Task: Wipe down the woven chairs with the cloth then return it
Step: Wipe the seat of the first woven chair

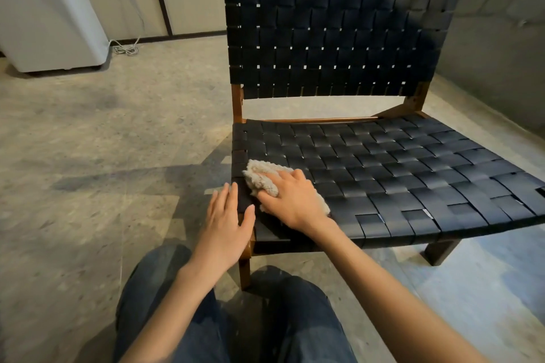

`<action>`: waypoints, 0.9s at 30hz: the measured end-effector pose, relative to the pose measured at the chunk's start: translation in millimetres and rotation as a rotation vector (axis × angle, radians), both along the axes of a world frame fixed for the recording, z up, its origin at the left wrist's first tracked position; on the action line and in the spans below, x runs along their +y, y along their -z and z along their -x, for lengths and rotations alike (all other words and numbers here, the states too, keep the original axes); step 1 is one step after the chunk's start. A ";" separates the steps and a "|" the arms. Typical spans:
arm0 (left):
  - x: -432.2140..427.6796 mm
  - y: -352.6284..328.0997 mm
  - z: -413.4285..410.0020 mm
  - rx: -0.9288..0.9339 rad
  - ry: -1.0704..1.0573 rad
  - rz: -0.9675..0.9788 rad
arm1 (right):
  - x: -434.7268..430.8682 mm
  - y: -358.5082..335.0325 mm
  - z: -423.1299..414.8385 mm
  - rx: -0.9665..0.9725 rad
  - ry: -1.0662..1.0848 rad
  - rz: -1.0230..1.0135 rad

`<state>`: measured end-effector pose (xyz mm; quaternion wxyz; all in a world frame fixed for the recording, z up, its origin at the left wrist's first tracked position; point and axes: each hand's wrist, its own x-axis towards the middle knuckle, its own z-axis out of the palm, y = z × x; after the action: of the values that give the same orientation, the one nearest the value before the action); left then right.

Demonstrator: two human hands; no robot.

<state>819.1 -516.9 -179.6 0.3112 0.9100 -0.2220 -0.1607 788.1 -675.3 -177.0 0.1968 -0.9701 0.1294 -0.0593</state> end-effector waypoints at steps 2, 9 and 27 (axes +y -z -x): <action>-1.0 -1.4 3.9 -0.041 0.047 -0.034 | -22.0 2.2 18.7 0.073 0.087 0.103; -3.5 -0.9 20.9 -0.235 0.127 -0.021 | -76.8 -0.8 57.1 0.224 0.453 0.217; -0.1 5.5 33.1 -0.518 0.135 0.056 | -52.2 -1.1 91.9 0.049 0.281 0.232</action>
<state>786.0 -517.0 -185.1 0.2575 0.8950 -0.3587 0.0634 696.3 -727.4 -175.9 0.0702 -0.9598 0.2605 -0.0769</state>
